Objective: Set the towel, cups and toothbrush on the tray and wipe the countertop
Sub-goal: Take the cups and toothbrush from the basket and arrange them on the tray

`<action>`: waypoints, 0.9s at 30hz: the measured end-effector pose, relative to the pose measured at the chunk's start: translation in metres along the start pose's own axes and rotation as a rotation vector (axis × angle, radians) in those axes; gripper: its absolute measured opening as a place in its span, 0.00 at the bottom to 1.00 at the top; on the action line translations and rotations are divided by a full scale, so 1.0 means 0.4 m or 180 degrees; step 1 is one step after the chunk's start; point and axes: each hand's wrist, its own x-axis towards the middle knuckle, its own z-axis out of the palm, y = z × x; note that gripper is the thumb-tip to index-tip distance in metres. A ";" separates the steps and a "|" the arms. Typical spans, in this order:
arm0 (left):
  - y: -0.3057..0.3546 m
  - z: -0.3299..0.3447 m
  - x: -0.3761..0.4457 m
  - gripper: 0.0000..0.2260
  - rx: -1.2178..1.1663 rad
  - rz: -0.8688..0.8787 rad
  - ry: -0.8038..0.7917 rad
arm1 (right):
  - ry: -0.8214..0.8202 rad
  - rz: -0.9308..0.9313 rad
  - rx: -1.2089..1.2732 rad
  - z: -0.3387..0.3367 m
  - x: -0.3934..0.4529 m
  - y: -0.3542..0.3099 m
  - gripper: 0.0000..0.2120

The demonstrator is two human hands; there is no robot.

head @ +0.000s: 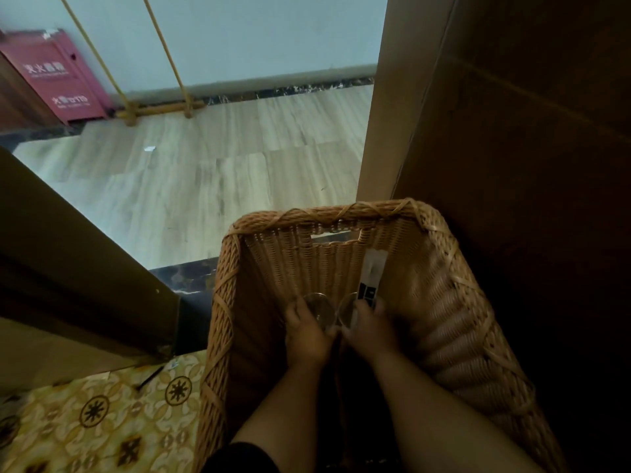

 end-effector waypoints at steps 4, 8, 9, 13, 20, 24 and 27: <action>0.098 -0.158 -0.120 0.48 -0.0200 0.0135 -0.0008 | 0.0215 -0.0056 -0.0053 -0.185 -0.125 -0.101 0.28; 0.193 -0.331 -0.239 0.49 -0.0167 0.0476 0.0189 | 0.0386 -0.0488 0.0057 -0.377 -0.264 -0.189 0.29; 0.212 -0.372 -0.263 0.50 -0.0157 0.0588 0.0196 | 0.0455 -0.0604 0.0050 -0.419 -0.293 -0.205 0.30; 0.265 -0.521 -0.330 0.52 -0.0106 0.0964 0.0267 | 0.0518 -0.0953 -0.0033 -0.557 -0.377 -0.272 0.31; 0.189 -0.691 -0.388 0.50 -0.0202 0.0875 0.0783 | 0.0456 -0.1594 -0.0248 -0.615 -0.455 -0.439 0.31; 0.061 -0.797 -0.421 0.50 -0.0401 0.0571 0.1243 | 0.0280 -0.2033 -0.0299 -0.556 -0.486 -0.586 0.31; -0.061 -0.905 -0.460 0.50 -0.0538 0.0220 0.1643 | 0.0097 -0.2401 -0.0396 -0.472 -0.525 -0.717 0.33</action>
